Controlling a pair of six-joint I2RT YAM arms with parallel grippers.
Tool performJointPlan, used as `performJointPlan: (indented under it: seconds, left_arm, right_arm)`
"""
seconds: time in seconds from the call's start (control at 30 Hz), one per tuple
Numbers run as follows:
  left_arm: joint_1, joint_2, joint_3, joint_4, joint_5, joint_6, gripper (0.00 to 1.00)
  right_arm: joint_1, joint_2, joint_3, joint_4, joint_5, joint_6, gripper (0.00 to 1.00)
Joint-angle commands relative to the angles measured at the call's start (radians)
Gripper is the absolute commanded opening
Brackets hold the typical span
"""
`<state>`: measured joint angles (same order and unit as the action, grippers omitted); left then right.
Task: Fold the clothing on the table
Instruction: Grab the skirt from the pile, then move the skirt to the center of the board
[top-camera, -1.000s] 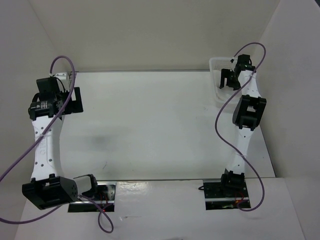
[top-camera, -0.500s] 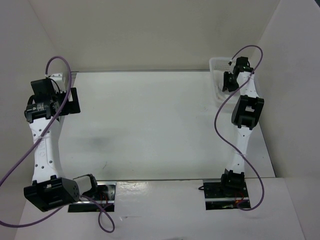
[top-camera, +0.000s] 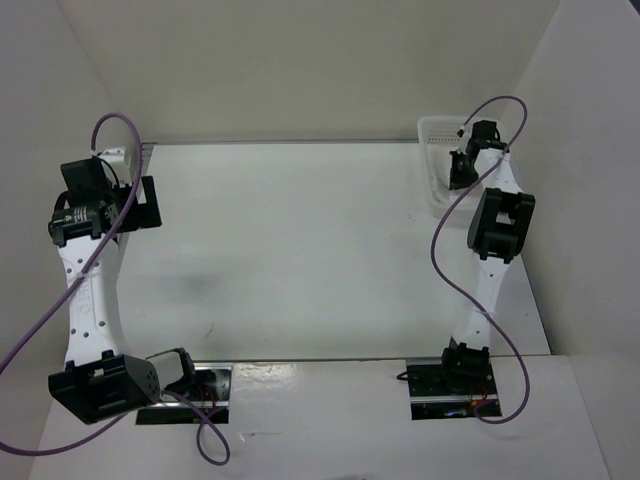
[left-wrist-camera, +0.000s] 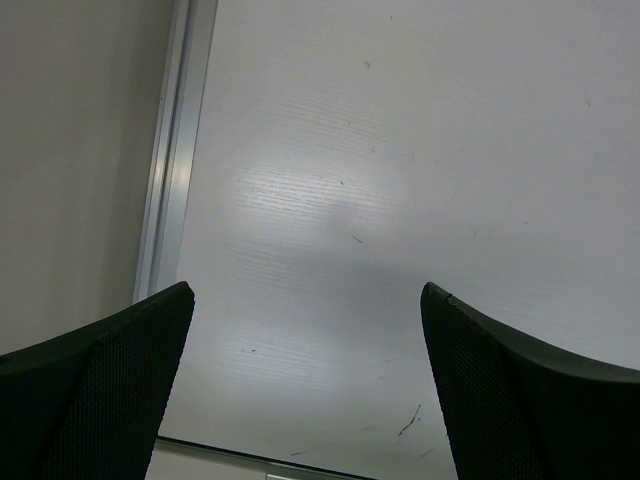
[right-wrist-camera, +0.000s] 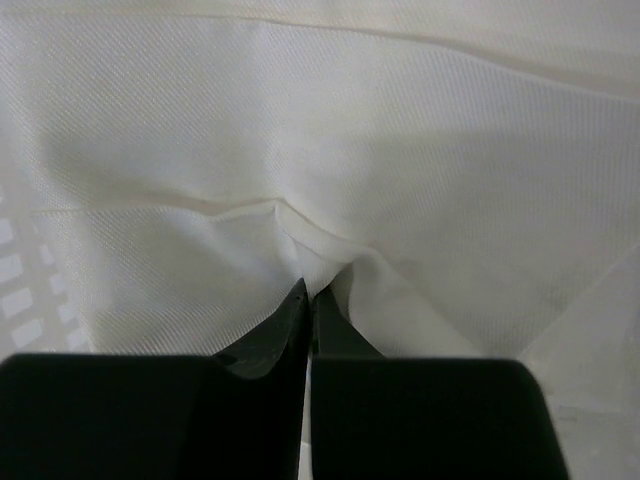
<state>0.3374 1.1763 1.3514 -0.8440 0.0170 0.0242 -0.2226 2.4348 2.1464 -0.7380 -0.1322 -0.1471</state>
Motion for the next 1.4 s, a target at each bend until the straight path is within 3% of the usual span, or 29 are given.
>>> performJointPlan:
  seconds: [0.0, 0.37, 0.57, 0.83, 0.93, 1.07, 1.3, 1.33, 1.37]
  left_arm:
    - [0.006, -0.032, -0.020, 0.023, 0.032, 0.019, 1.00]
    - [0.006, -0.050, -0.049, 0.043, 0.041, 0.019, 1.00]
    - [0.006, -0.060, -0.049, 0.052, 0.051, 0.019, 1.00]
    - [0.006, -0.078, -0.070, 0.052, 0.051, 0.019, 1.00]
    - [0.006, -0.078, -0.080, 0.062, 0.051, 0.019, 1.00]
    - [0.006, -0.087, -0.089, 0.062, 0.051, 0.019, 1.00]
    - [0.006, -0.096, -0.080, 0.062, 0.051, 0.019, 1.00]
    - [0.006, -0.105, -0.089, 0.062, 0.060, 0.019, 1.00]
    - [0.006, -0.106, -0.089, 0.062, 0.060, 0.019, 1.00]
  right_arm:
    - [-0.015, -0.118, -0.072, 0.064, 0.008, -0.008, 0.00]
    - [-0.024, -0.272, -0.083, 0.092, -0.030, 0.003, 0.00]
    - [-0.024, -0.318, -0.008, 0.092, -0.040, 0.044, 0.00]
    - [-0.015, -0.413, 0.281, 0.034, -0.250, 0.138, 0.00]
    - [0.005, -0.395, 0.515, -0.027, -0.340, 0.165, 0.00]
    - [0.158, -0.493, 0.530, -0.040, -0.317, 0.081, 0.00]
    - [0.380, -0.599, 0.486, -0.029, -0.501, 0.081, 0.00]
    - [0.409, -0.623, 0.434, -0.014, -0.723, 0.111, 0.00]
    - [0.410, -0.623, 0.420, -0.014, -0.725, 0.112, 0.00]
